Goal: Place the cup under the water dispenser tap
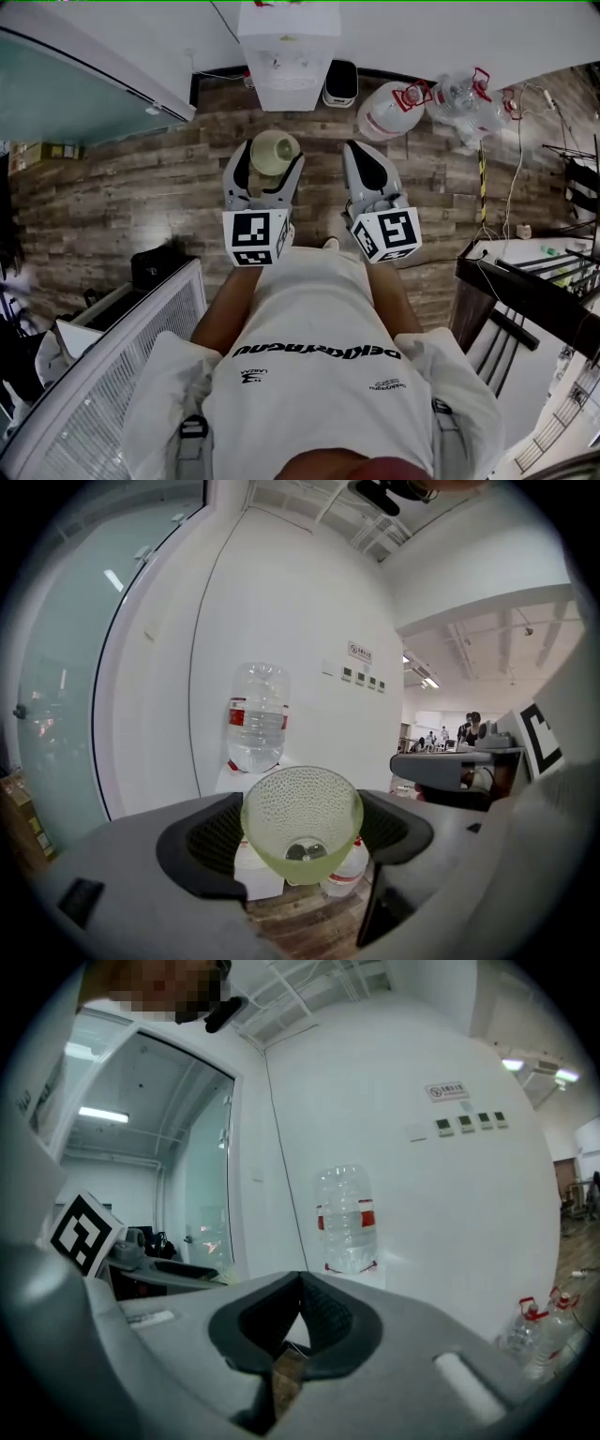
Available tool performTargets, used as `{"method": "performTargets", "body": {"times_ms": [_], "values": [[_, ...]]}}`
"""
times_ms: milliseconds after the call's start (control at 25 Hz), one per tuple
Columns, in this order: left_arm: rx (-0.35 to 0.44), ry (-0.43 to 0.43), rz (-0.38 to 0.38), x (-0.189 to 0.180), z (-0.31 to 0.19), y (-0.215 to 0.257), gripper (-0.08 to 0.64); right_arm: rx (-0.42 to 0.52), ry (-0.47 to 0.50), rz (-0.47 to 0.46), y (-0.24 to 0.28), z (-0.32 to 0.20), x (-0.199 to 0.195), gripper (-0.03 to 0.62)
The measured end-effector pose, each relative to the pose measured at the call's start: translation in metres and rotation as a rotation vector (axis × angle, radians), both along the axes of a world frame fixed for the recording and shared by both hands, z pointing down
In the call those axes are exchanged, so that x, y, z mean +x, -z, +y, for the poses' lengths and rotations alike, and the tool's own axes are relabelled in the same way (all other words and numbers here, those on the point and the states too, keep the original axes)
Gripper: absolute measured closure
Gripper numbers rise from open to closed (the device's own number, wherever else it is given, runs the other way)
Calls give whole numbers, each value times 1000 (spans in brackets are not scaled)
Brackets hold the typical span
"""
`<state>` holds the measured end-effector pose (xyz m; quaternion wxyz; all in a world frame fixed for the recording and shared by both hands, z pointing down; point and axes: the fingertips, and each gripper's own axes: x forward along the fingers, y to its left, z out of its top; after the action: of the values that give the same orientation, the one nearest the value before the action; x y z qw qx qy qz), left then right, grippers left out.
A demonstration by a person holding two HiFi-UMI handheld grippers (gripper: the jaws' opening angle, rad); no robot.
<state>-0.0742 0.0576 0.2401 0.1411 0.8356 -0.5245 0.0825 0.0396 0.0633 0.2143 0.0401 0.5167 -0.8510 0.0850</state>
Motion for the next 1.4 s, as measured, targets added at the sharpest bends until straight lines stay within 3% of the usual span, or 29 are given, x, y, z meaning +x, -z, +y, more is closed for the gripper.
{"method": "performTargets", "body": {"times_ms": [120,240,520,920,1400], "values": [[0,-35,8,-18,-21,-3,192,14,-6,43,0,-20,-27,594],[-7,-60,8,-33,-38,-8,192,-1,-19,30,-4,-38,-47,594],[-35,-87,-2,-50,-64,-30,192,-27,-36,49,-18,-61,-64,594],[-49,-42,-58,-34,-101,-65,192,-80,-57,27,-61,-102,-35,594],[-43,18,-132,-3,-164,-147,192,-141,-44,24,-151,-155,-7,594]]}}
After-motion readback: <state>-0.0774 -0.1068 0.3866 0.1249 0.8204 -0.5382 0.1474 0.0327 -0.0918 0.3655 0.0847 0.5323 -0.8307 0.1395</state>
